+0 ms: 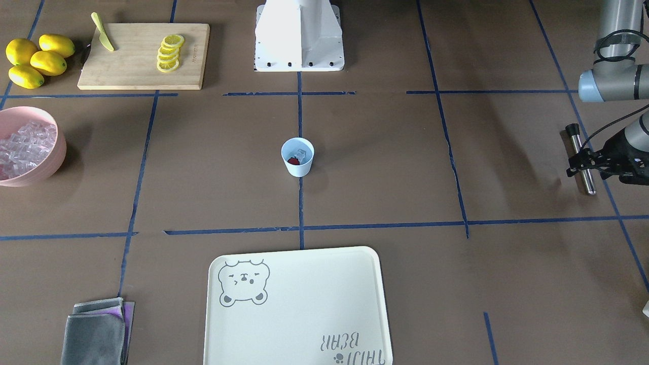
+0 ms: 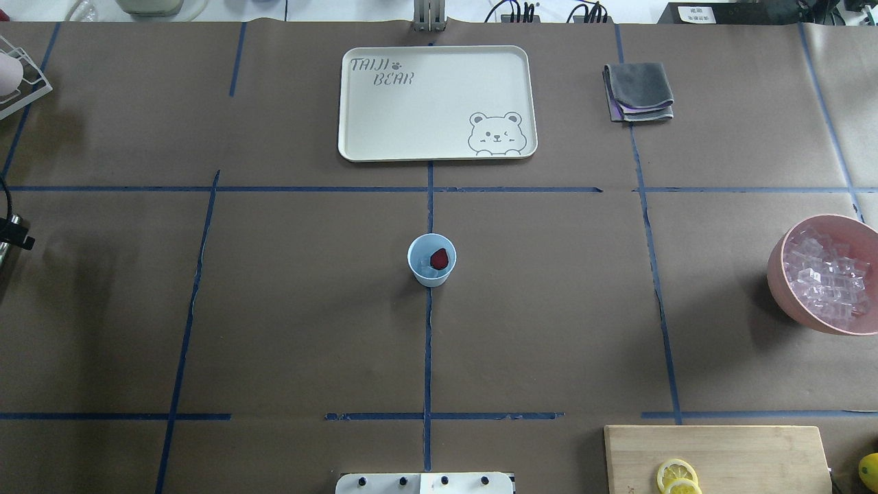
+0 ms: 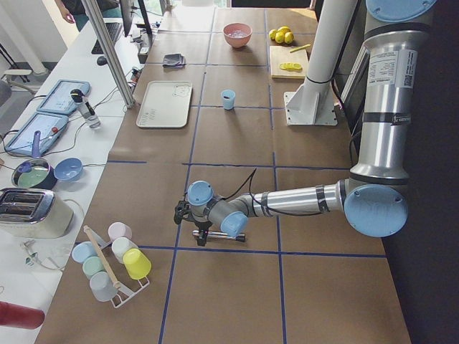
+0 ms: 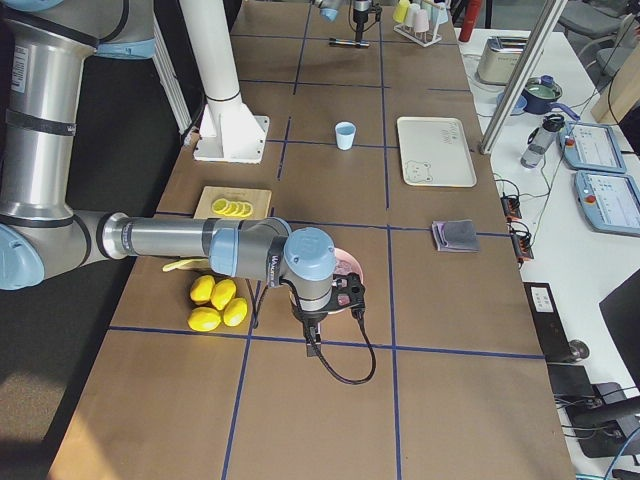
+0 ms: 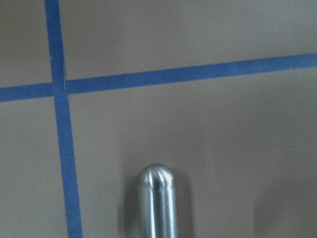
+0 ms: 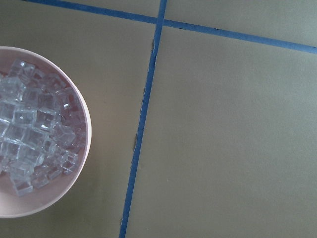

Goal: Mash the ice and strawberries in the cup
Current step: 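Grasp the metal muddler with the left gripper and lift it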

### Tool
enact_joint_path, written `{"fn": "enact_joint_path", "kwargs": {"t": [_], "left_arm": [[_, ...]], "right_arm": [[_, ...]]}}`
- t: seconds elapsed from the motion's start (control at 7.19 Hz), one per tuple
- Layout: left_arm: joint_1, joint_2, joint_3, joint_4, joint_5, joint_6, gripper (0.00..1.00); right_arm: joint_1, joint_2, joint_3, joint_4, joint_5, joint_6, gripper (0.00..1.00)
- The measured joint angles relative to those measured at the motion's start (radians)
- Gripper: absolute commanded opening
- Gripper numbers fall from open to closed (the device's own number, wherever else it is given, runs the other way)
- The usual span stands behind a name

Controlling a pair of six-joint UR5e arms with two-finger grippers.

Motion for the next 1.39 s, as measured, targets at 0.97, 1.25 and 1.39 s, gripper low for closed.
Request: {"fn": "enact_joint_path", "kwargs": {"t": [0.97,1.25,1.39], "left_arm": [[0.003,0.005,-0.005,0.0,0.001,0.01,0.0],[-0.011,0.004,-0.098,0.0,-0.001,0.015,0.03],[-0.025,0.001,-0.181,-0.001,-0.003,0.043,0.04]], "right_arm": [[0.0,-0.001,0.016,0.0,0.0,0.0,1.0],[0.0,-0.002,0.021,0.0,0.0,0.001,1.0],[0.0,-0.003,0.025,-0.001,0.001,0.001,1.0]]}}
